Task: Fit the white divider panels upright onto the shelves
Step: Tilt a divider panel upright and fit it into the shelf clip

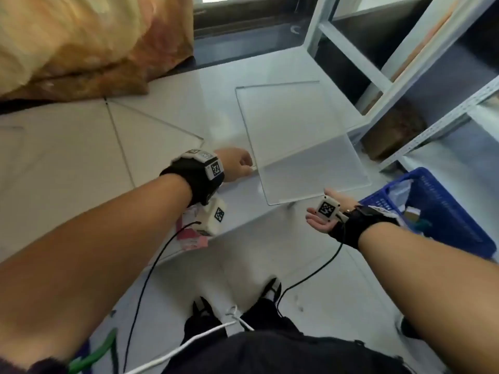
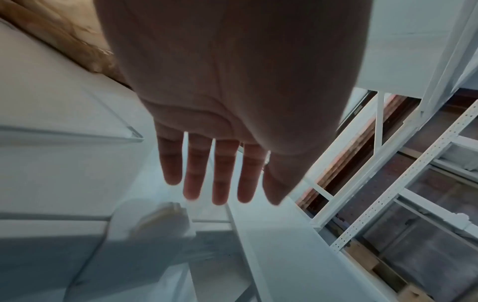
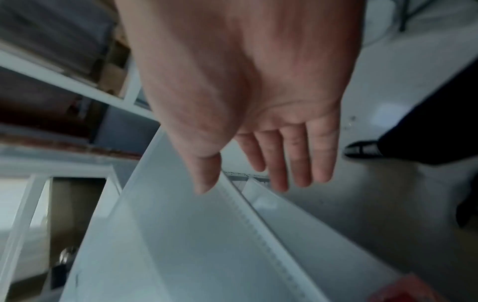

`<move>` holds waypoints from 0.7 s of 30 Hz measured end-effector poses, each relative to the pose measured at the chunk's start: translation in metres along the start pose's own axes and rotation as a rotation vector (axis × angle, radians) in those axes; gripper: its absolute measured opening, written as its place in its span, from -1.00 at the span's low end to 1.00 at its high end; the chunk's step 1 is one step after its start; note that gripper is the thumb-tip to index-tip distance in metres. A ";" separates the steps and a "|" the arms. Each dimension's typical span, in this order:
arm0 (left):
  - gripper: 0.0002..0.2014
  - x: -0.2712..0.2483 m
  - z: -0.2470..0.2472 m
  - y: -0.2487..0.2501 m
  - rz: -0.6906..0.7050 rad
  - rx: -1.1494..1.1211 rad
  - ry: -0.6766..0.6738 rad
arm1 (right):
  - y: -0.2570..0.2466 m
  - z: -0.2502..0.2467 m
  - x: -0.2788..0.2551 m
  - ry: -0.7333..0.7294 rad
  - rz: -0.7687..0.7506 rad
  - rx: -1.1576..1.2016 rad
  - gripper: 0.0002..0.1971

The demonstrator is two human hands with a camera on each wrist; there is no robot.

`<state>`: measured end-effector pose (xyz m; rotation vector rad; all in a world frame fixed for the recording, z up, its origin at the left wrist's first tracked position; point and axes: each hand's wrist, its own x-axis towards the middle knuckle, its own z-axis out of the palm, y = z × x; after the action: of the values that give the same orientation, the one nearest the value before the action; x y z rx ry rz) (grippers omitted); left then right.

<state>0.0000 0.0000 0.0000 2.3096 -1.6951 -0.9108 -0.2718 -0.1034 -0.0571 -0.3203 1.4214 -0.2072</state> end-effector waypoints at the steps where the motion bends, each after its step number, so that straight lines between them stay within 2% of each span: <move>1: -0.65 0.002 0.000 0.003 -0.010 0.004 -0.044 | -0.006 0.001 0.003 -0.034 -0.008 0.008 -0.51; 3: -0.65 0.007 0.004 0.006 -0.015 0.008 -0.085 | -0.016 0.001 0.006 -0.068 -0.025 0.059 -0.50; 7: -0.68 0.008 0.005 0.005 -0.045 0.019 -0.069 | -0.021 0.015 0.009 -0.053 -0.153 0.085 -0.69; 10: -0.68 0.003 0.000 -0.005 -0.074 0.020 -0.052 | -0.029 0.031 -0.005 -0.125 -0.213 0.159 -0.78; 13: -0.61 -0.004 -0.009 -0.019 -0.099 0.019 -0.091 | -0.040 0.053 -0.029 -0.216 -0.287 0.018 -0.72; 17: -0.58 -0.014 -0.018 -0.039 -0.140 0.013 -0.060 | -0.050 0.095 -0.060 -0.253 -0.530 -0.136 -0.75; 21: -0.56 -0.022 -0.018 -0.051 -0.143 0.072 -0.058 | -0.050 0.139 -0.089 -0.263 -0.750 -0.403 -0.74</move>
<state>0.0478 0.0339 0.0009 2.5028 -1.6272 -0.9662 -0.1444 -0.1083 0.0591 -1.1718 1.0204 -0.4682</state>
